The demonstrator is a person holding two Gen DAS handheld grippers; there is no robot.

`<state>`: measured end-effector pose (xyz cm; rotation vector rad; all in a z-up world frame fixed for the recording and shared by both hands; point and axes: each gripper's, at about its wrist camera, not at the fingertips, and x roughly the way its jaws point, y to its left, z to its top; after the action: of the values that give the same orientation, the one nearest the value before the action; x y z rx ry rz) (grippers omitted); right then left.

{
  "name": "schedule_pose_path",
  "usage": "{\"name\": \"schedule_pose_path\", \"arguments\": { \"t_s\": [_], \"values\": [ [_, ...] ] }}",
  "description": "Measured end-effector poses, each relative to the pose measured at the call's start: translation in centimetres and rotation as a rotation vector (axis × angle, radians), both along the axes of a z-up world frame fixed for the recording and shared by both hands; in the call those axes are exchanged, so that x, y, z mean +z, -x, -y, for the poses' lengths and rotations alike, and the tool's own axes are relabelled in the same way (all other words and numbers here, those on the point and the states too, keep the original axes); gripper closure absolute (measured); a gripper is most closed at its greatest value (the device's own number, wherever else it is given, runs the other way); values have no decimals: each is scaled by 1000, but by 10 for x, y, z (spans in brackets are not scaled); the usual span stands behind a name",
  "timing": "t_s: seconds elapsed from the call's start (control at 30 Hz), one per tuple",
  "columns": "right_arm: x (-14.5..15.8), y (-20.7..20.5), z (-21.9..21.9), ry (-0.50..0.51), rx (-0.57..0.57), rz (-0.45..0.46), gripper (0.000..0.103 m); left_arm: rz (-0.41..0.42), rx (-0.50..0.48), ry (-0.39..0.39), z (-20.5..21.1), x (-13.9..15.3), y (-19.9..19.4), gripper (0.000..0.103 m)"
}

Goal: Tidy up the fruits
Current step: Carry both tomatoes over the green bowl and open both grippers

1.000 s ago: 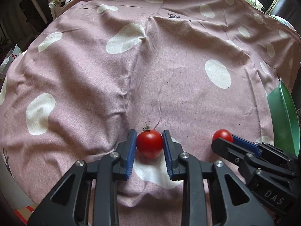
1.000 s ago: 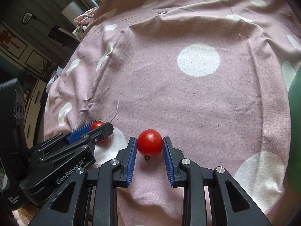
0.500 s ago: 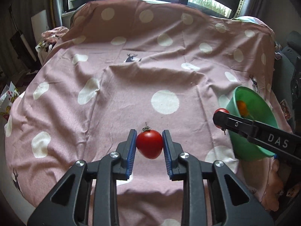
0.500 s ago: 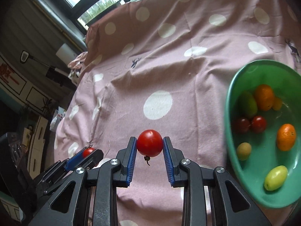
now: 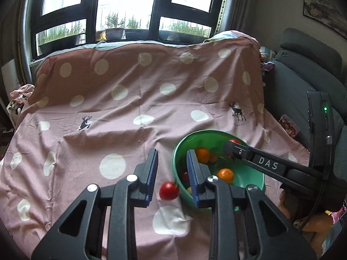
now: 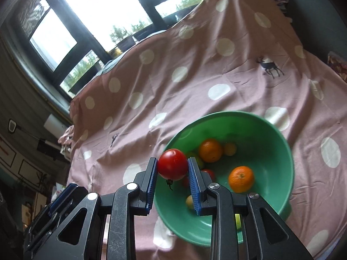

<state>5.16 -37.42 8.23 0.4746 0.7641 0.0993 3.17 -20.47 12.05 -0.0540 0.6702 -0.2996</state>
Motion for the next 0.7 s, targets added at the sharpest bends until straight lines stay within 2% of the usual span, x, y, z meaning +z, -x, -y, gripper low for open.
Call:
{"name": "schedule_pose_path", "arguments": {
  "t_s": [0.13,0.3,0.43,0.63,0.7],
  "values": [
    [-3,0,24,-14,-64,-13,73,-5,-37,6,24,-5,-9,76],
    [-12,-3,40,-14,-117,-45,73,-70,-71,29,40,-23,-27,76],
    [-19,-3,53,-56,-117,-54,73,-106,-95,40,48,-33,-34,79],
    [-27,-9,53,-73,-93,-92,73,-91,-43,78,25,-30,-29,80],
    [-27,-10,48,-93,-70,-76,73,-103,-39,87,16,-28,-30,80]
  ]
}}
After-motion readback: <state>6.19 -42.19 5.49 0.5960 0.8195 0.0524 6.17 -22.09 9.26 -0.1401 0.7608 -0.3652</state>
